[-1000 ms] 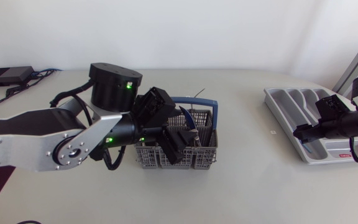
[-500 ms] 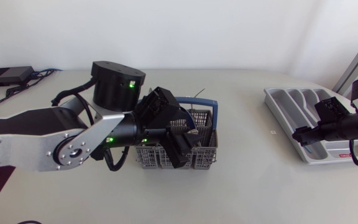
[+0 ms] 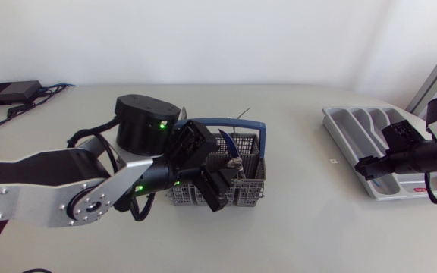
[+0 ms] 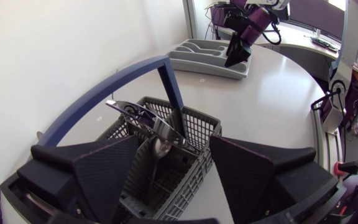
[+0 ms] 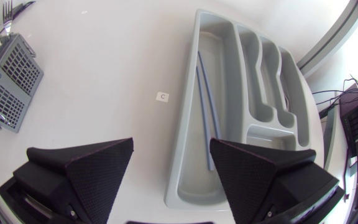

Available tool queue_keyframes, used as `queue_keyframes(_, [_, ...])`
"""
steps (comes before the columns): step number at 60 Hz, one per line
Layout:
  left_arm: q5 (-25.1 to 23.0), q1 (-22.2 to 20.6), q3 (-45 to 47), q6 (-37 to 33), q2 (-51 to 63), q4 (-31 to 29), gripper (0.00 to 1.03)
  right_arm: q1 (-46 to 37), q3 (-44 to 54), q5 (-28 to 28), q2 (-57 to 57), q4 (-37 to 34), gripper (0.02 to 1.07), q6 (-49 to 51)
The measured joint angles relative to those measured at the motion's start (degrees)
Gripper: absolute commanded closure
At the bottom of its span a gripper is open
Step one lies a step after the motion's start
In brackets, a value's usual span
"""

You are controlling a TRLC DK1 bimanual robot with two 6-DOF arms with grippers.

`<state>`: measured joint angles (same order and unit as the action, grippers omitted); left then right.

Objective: Sort the cutlery from the basket into the organizer compartments.

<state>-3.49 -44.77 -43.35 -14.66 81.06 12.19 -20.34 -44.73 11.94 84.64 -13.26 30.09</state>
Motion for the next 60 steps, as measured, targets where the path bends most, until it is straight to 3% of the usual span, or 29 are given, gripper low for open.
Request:
queue_keyframes(46, [0.96,-1.25,-4.13,0.79,4.98,4.44,0.27,0.04,1.03,0.0,-0.15,1.86,0.19,0.22])
queue_keyframes(60, [-2.08,-1.64,-4.42,0.79,4.98,4.0,0.3,0.04,1.86,0.0,-0.13,2.43,0.19,0.87])
